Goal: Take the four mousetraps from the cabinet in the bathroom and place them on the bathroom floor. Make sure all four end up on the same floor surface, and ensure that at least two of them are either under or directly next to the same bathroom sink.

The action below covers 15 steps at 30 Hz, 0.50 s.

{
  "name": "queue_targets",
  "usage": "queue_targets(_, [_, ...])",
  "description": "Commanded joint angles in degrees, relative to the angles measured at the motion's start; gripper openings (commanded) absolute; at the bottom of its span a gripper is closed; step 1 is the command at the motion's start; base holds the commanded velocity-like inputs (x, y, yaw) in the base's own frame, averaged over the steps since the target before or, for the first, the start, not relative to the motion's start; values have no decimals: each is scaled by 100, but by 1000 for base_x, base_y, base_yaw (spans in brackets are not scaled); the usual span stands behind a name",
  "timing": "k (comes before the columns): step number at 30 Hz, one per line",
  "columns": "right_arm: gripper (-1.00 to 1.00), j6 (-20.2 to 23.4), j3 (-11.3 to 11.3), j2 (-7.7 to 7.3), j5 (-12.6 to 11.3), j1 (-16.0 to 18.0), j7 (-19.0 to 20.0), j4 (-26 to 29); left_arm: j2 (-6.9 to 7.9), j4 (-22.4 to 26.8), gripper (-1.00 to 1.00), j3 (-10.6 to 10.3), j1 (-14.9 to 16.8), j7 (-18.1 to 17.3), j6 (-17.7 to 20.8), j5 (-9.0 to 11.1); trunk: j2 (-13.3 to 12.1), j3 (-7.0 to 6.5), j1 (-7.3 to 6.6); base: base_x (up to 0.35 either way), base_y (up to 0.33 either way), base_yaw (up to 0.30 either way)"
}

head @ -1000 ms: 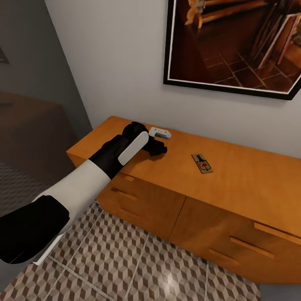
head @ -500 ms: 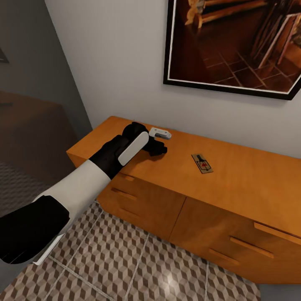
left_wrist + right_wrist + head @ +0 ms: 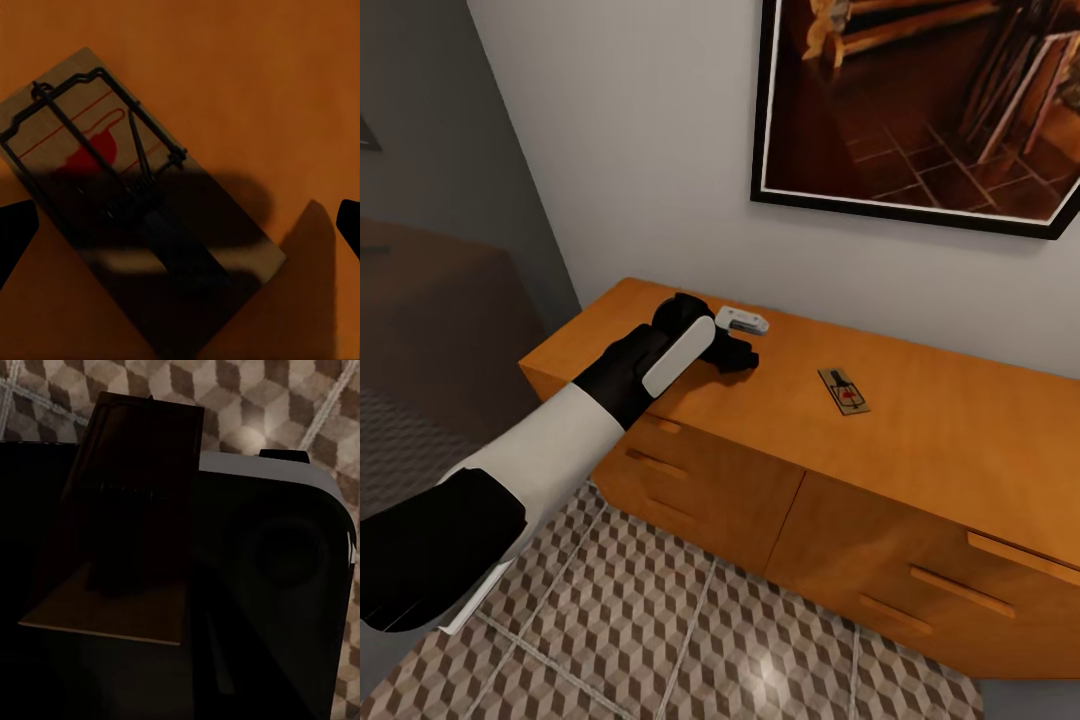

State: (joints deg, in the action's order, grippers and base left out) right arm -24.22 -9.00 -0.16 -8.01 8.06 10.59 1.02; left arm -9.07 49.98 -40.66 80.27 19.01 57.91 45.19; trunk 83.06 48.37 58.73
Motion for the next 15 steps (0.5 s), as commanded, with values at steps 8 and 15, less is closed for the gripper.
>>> queue_targets(8, [-100, -13, -40, -2, -78, 3, 35, -5, 9, -11, 100, -12, -49, 59, 2, 60, 2, 4, 0, 0, 0, 0])
queue_targets(15, [-100, -13, -40, -2, -78, 3, 32, -5, 10, -10, 100, -12, -55, 59, 1, 60, 2, 4, 0, 0, 0, 0])
